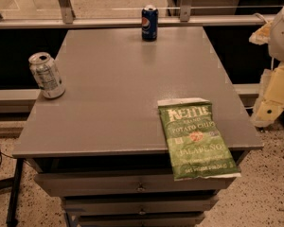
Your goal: Move green jalapeno chip bag near pepsi can
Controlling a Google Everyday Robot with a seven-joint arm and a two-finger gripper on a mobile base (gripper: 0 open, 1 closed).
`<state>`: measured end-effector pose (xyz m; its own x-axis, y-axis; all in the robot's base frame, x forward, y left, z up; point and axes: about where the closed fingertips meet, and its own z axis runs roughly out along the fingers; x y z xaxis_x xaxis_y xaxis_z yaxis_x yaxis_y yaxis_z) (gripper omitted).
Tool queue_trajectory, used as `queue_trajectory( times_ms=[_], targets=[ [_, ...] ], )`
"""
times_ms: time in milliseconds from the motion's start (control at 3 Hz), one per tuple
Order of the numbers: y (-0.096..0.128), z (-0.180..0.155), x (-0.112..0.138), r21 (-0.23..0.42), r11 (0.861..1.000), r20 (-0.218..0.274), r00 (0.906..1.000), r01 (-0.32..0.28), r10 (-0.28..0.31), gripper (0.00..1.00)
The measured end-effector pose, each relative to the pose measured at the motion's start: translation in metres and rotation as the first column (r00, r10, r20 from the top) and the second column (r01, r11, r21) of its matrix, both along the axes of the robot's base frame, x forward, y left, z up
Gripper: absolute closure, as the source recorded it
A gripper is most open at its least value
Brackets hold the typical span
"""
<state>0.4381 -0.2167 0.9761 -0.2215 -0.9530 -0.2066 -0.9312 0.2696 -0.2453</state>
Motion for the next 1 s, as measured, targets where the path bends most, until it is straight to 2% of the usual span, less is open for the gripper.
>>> queue_trajectory(
  times_ms=[667,1000],
  targets=[
    [0.002,-0.002,0.002,0.020,1.000,0.004,0.9999,0.010,-0.010,0.00],
    [0.016,-0.023,0.011,0.112,0.993,-0.029,0.9991,0.033,-0.030,0.00]
  ],
)
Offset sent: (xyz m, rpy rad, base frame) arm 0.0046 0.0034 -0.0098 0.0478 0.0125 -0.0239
